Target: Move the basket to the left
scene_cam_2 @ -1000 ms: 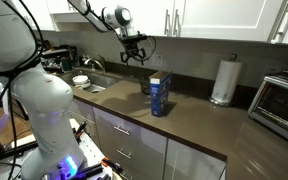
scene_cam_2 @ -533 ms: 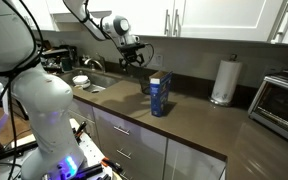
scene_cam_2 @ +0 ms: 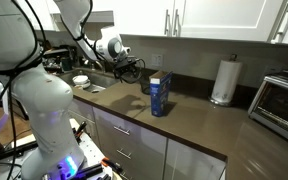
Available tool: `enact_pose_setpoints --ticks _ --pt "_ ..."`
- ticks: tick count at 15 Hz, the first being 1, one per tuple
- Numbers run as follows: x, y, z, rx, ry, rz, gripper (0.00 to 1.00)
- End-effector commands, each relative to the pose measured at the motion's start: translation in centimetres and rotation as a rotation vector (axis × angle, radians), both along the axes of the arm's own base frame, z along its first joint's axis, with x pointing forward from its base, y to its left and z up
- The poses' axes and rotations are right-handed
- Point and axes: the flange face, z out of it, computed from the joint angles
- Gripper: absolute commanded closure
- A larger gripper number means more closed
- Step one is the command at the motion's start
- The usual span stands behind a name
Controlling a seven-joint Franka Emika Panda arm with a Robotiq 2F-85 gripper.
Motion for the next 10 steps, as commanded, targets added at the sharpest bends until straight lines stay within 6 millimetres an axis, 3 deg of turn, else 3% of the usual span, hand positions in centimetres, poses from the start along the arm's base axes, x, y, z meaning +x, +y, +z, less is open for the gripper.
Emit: enact_pose_setpoints --ticks 1,7,10 --pt "1.1 2.3 -1.5 -0.013 -0.057 0.042 0.00" --pt "6.8 3.9 -1.9 -0.131 -0.158 0.023 0.00" --pt "8.7 4.7 -4.3 -0.139 -0.125 0.007 0.00"
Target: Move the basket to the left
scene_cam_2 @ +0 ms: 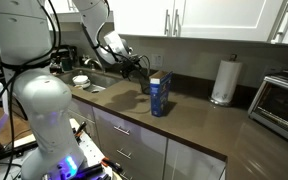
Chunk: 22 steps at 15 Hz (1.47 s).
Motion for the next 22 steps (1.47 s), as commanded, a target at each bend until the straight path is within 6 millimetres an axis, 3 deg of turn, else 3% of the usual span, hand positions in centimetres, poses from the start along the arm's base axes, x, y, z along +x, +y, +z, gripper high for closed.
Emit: enact_pose_setpoints --ticks 1,4,5,10,16,19,22 --pt "2.5 1.2 -3.1 -0.012 0.042 -0.017 0.00" --pt "3.6 1.4 -5.5 -0.012 0.075 -0.006 0.00" --pt "3.9 1.4 -6.2 -0.010 0.085 -0.004 0.20" --pt "3.7 2.1 -8.0 -0.017 0.117 0.006 0.54" --pt "2.3 2.7 -7.0 -0.017 0.151 0.044 0.93" --pt "1.5 3.2 -6.5 -0.010 0.189 0.059 1.00" --pt "0.1 3.6 -6.0 -0.006 0.226 0.080 0.98"
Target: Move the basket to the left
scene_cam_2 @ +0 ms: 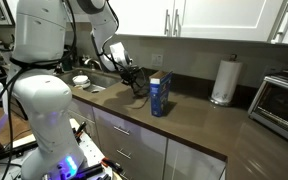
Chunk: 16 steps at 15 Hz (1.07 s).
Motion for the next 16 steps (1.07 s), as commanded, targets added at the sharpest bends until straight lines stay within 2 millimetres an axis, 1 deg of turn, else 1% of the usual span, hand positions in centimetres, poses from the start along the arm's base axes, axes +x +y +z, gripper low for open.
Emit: enact_pose_setpoints --ticks 1,4,7,13,16 --pt "-2.5 0.1 1.2 -0.013 0.052 0.044 0.98" --pt "-4.4 0.7 1.2 -0.001 0.106 0.081 0.98" --pt "-6.3 1.5 1.7 0.015 0.130 0.125 0.98" --pt "-9.8 3.5 1.9 0.001 0.112 0.212 0.98" --pt "-11.6 5.0 1.9 -0.009 0.096 0.270 0.98"
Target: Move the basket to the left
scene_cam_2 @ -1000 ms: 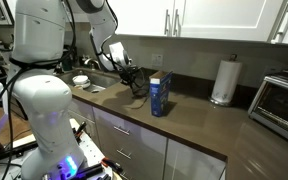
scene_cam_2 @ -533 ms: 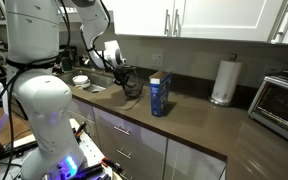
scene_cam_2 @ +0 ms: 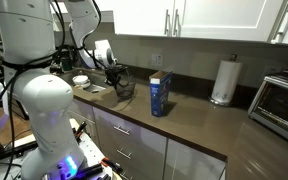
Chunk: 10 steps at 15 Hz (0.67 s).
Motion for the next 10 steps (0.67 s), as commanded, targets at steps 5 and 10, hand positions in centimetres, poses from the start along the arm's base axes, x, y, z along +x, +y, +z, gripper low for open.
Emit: enact_pose_setpoints --ticks 5,10 --pt "-4.7 3.0 0.7 0.010 -0.074 0.186 0.98" --pt "-7.0 4.4 -0.2 0.007 -0.080 0.286 0.98"
